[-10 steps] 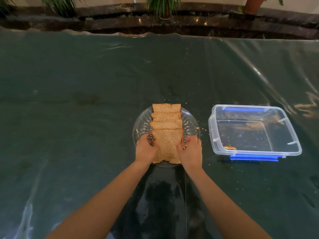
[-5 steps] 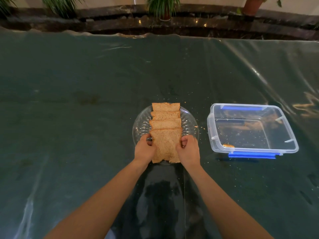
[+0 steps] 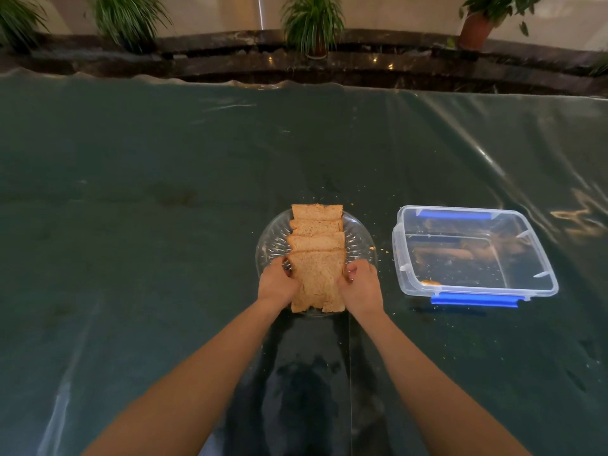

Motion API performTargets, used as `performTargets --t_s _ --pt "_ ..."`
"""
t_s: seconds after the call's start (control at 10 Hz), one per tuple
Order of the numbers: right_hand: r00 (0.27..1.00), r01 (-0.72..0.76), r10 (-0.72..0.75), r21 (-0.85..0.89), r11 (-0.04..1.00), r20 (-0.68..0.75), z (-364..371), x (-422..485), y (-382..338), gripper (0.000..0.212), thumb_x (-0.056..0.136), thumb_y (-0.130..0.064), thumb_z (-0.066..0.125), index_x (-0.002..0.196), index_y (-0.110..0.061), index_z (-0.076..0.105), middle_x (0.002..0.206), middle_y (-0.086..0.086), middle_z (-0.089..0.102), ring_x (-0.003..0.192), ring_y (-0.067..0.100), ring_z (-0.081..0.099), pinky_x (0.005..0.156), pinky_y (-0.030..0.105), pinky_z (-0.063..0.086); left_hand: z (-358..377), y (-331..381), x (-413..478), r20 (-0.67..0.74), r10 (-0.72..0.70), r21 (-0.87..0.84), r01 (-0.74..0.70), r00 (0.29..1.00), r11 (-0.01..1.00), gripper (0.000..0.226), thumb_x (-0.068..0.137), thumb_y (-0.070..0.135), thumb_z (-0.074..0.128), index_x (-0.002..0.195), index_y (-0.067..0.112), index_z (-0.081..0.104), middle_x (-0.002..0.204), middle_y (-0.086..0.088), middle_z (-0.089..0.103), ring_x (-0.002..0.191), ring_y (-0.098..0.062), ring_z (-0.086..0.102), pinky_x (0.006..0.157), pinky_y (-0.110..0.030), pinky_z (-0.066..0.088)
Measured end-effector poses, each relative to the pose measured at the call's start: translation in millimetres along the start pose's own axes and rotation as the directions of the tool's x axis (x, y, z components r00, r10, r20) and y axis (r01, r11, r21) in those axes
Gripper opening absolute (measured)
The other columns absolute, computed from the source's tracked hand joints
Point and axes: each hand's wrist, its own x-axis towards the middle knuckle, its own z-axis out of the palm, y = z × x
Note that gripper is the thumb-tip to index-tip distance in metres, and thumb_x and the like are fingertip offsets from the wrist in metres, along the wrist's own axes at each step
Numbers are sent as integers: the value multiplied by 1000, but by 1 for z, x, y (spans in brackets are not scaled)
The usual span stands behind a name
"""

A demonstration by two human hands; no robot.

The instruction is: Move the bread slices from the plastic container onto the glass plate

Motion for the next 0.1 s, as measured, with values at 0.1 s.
performTargets --t_s 0.1 --pt "1000 0 0 -80 997 -2 -19 9 -8 36 89 -22 57 119 -4 49 127 16 49 110 27 54 94 37 46 -18 11 4 -20 72 47 -71 997 996 35 84 25 60 118 17 58 108 0 66 113 -26 62 77 -25 45"
